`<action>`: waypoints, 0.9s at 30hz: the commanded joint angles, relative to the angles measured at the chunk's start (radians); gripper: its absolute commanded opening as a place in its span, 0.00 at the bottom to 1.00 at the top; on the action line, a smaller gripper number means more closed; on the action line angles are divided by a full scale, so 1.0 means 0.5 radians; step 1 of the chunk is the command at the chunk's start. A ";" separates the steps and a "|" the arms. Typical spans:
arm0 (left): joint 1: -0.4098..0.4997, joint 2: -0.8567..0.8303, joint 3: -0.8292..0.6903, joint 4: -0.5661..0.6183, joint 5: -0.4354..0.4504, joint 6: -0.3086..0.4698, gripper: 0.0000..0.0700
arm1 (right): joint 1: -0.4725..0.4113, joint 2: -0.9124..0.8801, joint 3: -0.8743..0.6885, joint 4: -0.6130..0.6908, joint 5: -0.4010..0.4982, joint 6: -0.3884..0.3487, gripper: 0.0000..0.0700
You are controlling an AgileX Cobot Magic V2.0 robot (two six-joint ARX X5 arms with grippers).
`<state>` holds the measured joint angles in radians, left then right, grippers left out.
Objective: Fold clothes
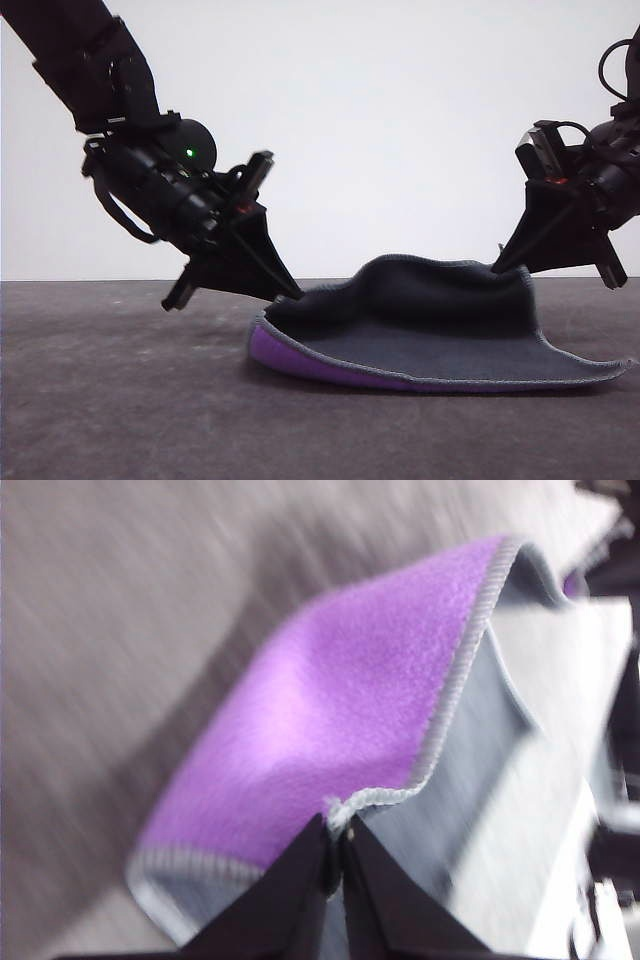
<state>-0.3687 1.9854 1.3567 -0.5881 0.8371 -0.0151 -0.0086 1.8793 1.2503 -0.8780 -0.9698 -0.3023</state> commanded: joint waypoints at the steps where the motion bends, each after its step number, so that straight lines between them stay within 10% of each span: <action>1: -0.006 -0.013 0.047 -0.099 0.019 0.199 0.02 | -0.006 0.024 0.030 -0.071 -0.012 -0.146 0.01; 23: -0.066 -0.045 0.047 -0.578 0.021 0.445 0.05 | -0.037 0.024 0.030 -0.629 0.019 -0.527 0.02; 27: -0.066 -0.045 0.047 -0.606 0.022 0.449 0.30 | -0.041 0.024 0.030 -0.647 0.018 -0.545 0.17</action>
<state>-0.3969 1.9545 1.3571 -0.8900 0.8390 0.1916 -0.0273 1.8793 1.2503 -1.1952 -0.9612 -0.5507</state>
